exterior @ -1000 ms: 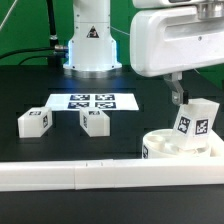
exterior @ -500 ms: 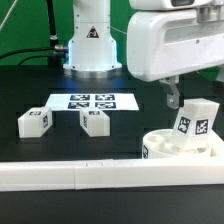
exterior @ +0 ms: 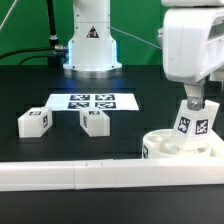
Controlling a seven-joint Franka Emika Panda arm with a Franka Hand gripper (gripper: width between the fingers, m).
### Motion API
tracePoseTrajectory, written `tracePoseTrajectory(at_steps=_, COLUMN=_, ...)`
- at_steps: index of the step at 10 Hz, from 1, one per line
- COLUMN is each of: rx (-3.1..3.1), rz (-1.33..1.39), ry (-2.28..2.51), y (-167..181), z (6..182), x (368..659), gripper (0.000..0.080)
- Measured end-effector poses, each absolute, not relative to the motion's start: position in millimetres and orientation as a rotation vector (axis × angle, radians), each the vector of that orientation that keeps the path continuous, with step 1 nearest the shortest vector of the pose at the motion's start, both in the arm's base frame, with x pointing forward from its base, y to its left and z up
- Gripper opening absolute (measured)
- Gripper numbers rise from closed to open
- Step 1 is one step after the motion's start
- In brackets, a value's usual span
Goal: Assemble stool
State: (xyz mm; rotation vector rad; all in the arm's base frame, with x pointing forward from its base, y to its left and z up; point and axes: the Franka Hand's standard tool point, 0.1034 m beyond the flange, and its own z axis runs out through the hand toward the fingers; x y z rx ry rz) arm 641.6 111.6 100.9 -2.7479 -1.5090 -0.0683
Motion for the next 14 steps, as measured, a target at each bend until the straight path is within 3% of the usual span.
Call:
tracePoseTrajectory(at_steps=3, rx=-2.405, rz=-0.053, ry=-2.159, y=106.4, z=98.8, x=650.5, gripper=0.0648)
tracePoseTrajectory(at_steps=6, rx=-2.127, rz=-0.063, ry=-2.472, y=116.0, z=100.2, x=657.6, gripper=0.0648)
tracePoseTrajectory(at_steps=9, rx=-2.009, rz=-0.038, ry=-2.575, y=109.1, z=100.9, x=657.5, gripper=0.0648)
tracePoseTrajectory(at_steps=12, rx=-2.114, rz=-0.011, ry=-2.482, y=102.1, z=112.5, x=654.2, gripper=0.0648)
tracePoseTrajectory(at_steps=14, rx=-2.145, rz=0.011, ry=-2.441, y=90.2, z=104.7, x=648.3, gripper=0.0648)
